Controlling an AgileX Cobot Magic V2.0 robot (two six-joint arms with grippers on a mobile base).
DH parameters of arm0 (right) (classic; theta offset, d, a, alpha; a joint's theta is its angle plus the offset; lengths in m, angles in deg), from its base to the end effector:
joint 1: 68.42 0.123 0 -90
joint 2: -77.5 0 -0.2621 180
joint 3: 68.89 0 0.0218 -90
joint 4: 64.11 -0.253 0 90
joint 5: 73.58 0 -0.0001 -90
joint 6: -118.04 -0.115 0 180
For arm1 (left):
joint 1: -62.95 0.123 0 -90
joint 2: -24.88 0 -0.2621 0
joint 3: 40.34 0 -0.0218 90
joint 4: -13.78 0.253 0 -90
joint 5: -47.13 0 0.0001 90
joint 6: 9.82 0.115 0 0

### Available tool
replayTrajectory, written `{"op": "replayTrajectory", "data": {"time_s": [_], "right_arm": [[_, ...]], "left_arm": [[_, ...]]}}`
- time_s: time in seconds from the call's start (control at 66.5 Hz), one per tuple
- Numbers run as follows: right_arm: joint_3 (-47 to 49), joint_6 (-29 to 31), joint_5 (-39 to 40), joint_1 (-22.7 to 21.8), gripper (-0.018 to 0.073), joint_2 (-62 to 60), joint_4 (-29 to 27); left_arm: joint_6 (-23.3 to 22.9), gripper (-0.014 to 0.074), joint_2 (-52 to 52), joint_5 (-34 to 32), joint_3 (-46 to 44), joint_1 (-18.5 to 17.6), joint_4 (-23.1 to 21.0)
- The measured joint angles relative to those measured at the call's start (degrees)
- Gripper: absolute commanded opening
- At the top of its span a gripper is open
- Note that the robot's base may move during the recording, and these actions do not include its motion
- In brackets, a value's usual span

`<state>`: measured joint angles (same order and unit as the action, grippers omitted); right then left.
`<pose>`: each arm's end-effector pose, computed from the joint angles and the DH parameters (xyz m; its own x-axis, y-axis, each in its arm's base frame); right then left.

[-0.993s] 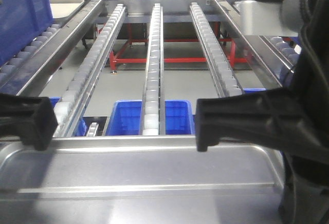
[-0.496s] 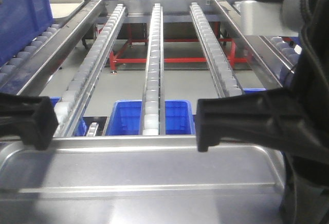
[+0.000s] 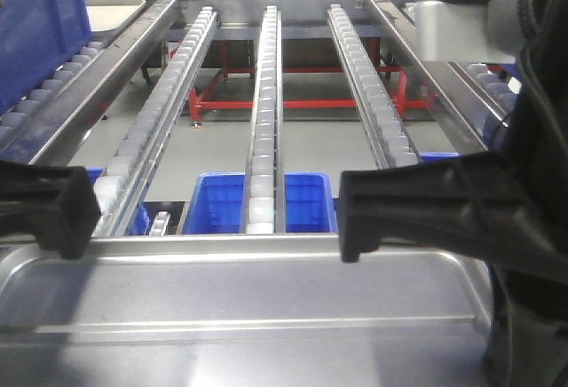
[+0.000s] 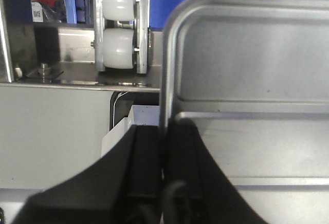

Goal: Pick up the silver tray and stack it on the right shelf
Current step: 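Hold the tray with both grippers while the base turns away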

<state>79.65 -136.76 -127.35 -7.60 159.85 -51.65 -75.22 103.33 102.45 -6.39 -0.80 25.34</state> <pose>0.1301 0.1918 0.1902 -0.9586 0.1475 -0.2435 0.1147 0.9830 0.1435 0.1120 -0.1843 0.1929 -0.9662 0.0524 -0.2526 0.0816 0.9909 -0.1066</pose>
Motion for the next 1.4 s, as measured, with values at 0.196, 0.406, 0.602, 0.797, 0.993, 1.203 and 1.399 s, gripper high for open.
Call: {"op": "replayTrajectory", "data": {"time_s": [0.196,0.406,0.602,0.797,0.993,1.203,1.399], "right_arm": [[0.0,0.0,0.0,0.0,0.007,0.0,0.0],[0.0,0.0,0.0,0.0,0.007,0.0,0.0],[0.0,0.0,0.0,0.0,0.007,0.0,0.0],[0.0,0.0,0.0,0.0,0.007,0.0,0.0],[0.0,0.0,0.0,0.0,0.007,0.0,0.0],[0.0,0.0,0.0,0.0,0.007,0.0,0.0],[0.0,0.0,0.0,0.0,0.007,0.0,0.0]], "left_arm": [[0.0,-0.01,0.0,0.0,0.0,0.0,0.0],[0.0,-0.01,0.0,0.0,0.0,0.0,0.0],[0.0,-0.01,0.0,0.0,0.0,0.0,0.0],[0.0,-0.01,0.0,0.0,0.0,0.0,0.1],[0.0,-0.01,0.0,0.0,0.0,0.0,0.1],[0.0,-0.01,0.0,0.0,0.0,0.0,0.1],[0.0,-0.01,0.0,0.0,0.0,0.0,0.1]]}}
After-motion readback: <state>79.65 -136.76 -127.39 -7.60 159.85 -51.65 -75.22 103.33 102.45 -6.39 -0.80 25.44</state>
